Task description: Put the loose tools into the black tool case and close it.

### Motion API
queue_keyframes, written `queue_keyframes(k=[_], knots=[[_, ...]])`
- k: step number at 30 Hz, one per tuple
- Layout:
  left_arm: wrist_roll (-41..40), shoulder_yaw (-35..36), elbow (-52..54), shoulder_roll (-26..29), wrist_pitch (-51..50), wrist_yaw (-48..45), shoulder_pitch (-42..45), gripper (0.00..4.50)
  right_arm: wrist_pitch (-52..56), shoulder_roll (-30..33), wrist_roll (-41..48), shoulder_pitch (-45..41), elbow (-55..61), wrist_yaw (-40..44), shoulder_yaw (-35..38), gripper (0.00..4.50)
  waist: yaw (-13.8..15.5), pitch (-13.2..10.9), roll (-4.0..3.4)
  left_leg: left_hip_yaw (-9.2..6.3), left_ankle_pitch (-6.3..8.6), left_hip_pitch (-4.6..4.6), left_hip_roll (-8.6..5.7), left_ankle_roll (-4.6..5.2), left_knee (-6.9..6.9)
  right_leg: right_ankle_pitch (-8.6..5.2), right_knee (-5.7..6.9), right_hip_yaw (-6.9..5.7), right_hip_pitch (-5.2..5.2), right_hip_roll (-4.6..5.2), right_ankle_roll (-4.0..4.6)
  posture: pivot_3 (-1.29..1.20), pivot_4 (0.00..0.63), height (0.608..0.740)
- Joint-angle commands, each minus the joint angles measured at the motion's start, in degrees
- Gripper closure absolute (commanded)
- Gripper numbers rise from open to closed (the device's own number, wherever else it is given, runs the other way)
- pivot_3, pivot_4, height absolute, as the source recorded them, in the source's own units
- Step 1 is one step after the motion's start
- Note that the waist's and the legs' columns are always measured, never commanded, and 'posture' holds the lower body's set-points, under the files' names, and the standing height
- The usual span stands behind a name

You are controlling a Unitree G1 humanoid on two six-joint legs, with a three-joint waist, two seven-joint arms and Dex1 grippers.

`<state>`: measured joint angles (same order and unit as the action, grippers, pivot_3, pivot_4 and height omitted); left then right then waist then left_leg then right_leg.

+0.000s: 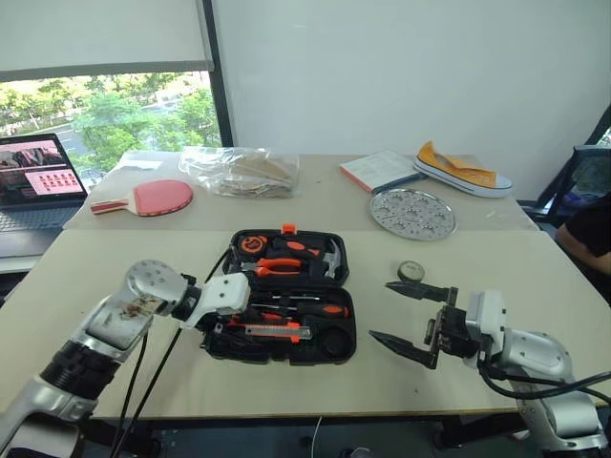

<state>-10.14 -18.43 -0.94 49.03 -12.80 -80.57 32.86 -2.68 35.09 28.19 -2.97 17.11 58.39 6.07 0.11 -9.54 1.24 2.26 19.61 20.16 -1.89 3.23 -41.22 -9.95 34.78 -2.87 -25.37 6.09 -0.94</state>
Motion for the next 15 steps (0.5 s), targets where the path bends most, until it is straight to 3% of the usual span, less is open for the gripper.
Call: queue_keyframes(k=[1, 15], knots=[[2.1, -0.3, -1.2, -0.8, 2.2, -0.4, 1.6, 2.87, -0.3, 0.3, 0.5, 0.8, 3.0, -1.1, 1.7, 0.00, 0.1, 0.0, 0.00, -0.01, 0.05, 0.05, 0.00, 0.09, -0.12, 0.00, 0.01, 0.00, -0.01, 0.01, -0.04, 0.00, 0.150, 0.740], [3.2, -1.8, 3.3, -3.8, -6.5, 0.5, -0.2, 2.87, -0.9, 0.2, 0.0, 0.2, 2.0, -1.3, 1.0, 0.00, 0.8, 0.0, -0.03, -0.03, 0.24, 0.05, -0.21, 0.41, -0.53, -0.03, 0.06, 0.08, 0.21, 0.22, -0.44, 0.00, 0.150, 0.740]])
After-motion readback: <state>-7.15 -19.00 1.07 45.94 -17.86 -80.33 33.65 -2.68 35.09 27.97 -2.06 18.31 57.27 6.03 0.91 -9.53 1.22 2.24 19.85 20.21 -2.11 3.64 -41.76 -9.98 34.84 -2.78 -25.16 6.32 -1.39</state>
